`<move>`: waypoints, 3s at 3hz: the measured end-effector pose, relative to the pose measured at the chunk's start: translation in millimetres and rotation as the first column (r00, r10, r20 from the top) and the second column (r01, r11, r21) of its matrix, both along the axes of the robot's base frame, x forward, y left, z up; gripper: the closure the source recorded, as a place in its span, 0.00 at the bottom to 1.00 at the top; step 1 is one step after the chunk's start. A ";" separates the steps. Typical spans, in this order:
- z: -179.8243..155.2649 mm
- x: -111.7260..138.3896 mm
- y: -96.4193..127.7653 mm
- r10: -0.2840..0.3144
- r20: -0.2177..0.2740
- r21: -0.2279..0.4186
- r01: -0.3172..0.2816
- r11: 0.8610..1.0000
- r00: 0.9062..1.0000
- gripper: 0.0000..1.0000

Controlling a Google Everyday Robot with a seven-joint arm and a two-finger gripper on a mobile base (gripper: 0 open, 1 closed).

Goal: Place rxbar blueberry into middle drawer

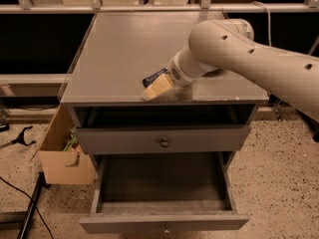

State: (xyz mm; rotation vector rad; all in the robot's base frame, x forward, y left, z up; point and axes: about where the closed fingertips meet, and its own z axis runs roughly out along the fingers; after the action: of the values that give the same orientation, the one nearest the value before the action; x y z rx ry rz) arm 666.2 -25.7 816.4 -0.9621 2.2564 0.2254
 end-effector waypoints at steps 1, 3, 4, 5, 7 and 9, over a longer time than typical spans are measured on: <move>-3.7 4.8 -1.1 -0.021 -0.010 0.015 0.021 1.000 1.000 0.00; -11.1 12.4 -3.4 -0.059 -0.034 0.052 0.061 0.997 0.998 0.04; -8.2 12.3 -3.3 -0.059 -0.034 0.052 0.061 0.997 0.998 0.18; -5.1 12.5 -2.3 -0.060 -0.036 0.057 0.062 0.996 0.998 0.26; 5.5 12.1 -1.7 -0.059 -0.035 0.058 0.061 0.996 0.998 0.31; 11.9 14.6 3.0 -0.051 -0.036 0.068 0.053 0.996 0.998 0.81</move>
Offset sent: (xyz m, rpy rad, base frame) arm 0.0147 -0.0074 -0.0109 0.0617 0.0318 -0.0755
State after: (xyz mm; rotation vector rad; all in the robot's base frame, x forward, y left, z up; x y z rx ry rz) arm 680.8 -22.7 828.3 -0.8683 2.2866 0.2967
